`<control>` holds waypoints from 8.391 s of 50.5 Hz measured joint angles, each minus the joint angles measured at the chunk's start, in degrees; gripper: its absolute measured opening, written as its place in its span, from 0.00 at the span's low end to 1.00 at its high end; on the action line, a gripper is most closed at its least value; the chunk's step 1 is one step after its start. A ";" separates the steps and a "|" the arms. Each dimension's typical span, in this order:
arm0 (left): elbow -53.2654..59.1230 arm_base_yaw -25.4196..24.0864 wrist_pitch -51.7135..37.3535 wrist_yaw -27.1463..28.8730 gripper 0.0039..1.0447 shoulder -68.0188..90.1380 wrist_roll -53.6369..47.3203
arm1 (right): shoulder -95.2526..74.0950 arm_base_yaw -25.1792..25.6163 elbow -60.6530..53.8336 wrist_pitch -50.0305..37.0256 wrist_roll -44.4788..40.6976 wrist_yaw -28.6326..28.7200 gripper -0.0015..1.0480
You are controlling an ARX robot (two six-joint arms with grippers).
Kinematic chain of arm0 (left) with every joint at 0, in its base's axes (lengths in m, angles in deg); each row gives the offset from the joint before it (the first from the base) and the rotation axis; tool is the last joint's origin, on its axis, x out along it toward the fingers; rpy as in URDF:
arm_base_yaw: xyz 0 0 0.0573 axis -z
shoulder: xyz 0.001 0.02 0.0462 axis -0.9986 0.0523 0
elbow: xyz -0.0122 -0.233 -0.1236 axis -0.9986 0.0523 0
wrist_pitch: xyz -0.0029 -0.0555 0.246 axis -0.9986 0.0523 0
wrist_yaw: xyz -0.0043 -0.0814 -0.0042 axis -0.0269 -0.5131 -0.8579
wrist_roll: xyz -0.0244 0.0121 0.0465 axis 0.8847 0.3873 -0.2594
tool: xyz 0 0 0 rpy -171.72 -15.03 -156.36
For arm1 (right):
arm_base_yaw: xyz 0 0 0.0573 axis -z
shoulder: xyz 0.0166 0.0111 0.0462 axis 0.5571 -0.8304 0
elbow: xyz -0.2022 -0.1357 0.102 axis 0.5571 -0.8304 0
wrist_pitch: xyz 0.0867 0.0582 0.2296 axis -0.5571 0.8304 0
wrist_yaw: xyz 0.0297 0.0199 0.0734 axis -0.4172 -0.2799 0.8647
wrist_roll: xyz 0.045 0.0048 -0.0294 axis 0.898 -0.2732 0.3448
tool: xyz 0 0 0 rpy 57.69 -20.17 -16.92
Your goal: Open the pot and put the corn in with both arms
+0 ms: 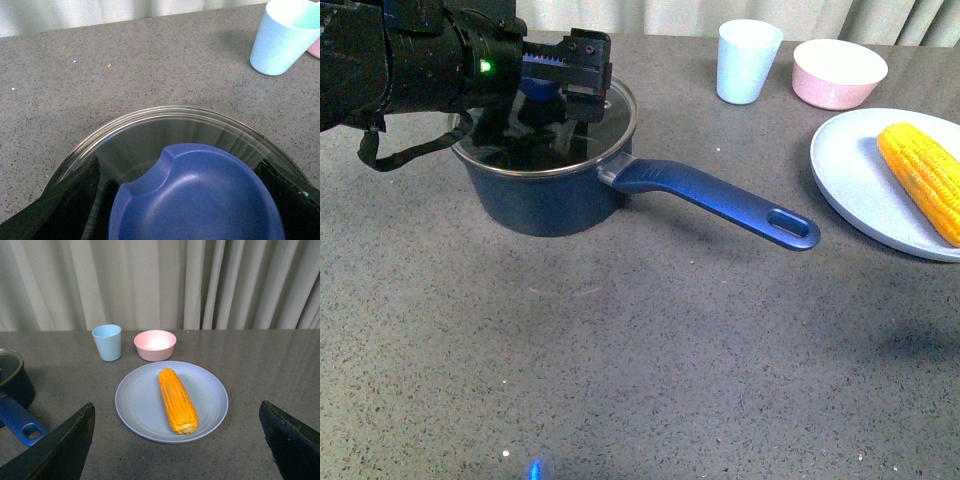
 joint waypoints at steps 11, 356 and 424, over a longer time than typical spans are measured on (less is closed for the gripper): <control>-0.28 0.22 0.76 1.05 0.66 0.09 -0.20 | 0.00 0.00 0.00 0.00 0.00 0.00 0.91; 57.05 -19.39 36.96 0.17 0.92 -116.50 -0.68 | -82.88 11.63 35.89 -13.60 -4.26 18.10 0.91; 57.05 -19.39 36.96 0.17 0.92 -116.50 -0.68 | -105.72 1.81 60.50 -3.48 -8.15 15.52 0.23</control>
